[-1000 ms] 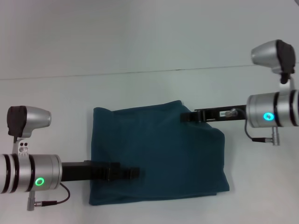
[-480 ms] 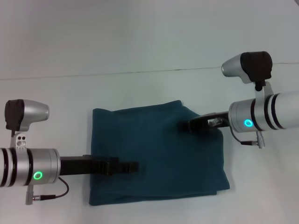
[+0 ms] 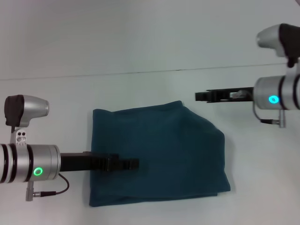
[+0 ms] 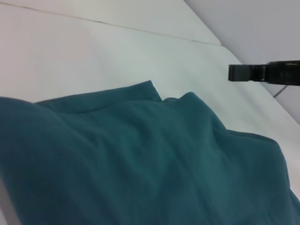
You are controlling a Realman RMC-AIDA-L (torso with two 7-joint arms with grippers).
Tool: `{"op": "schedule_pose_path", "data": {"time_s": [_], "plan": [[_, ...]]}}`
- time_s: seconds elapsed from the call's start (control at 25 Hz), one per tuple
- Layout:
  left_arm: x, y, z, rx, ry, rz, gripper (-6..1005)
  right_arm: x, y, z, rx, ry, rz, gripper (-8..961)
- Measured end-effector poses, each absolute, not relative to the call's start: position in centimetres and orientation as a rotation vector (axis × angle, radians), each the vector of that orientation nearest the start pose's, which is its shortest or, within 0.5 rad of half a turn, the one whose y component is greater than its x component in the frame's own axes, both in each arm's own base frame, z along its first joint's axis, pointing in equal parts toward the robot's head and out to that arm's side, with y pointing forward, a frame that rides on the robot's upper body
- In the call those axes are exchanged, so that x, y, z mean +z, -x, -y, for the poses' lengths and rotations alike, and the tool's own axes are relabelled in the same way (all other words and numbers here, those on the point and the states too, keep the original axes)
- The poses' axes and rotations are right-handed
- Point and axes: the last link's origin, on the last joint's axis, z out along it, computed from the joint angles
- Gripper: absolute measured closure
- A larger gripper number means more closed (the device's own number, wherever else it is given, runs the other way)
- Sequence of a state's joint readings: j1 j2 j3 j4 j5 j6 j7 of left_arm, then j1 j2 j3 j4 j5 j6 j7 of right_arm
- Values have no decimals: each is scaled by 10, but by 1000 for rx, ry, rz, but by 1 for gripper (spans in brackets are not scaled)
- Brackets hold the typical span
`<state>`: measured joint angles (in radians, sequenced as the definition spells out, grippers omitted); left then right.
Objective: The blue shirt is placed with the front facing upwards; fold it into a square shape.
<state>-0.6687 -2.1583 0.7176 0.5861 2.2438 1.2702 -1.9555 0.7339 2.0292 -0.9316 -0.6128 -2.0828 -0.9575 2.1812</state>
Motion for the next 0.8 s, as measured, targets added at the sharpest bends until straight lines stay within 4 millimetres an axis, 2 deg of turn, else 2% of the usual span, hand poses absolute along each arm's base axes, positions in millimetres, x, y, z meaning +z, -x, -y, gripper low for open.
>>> {"op": "schedule_pose_path", "data": {"time_s": [0.12, 0.36, 0.56, 0.8], "plan": [[-60, 249, -358, -432, 2563, 1365, 127, 6, -254, -428, 417, 2219, -1389, 897], [-59, 247, -359, -433, 2566, 1354, 127, 19, -279, -408, 470, 2134, -1613, 617], [-58, 246, -360, -432, 2565, 1345, 126, 16, -290, -392, 522, 2091, -1762, 413], [-58, 245, -362, -430, 2567, 1328, 126, 11, -293, -389, 551, 2071, -1799, 373]]}}
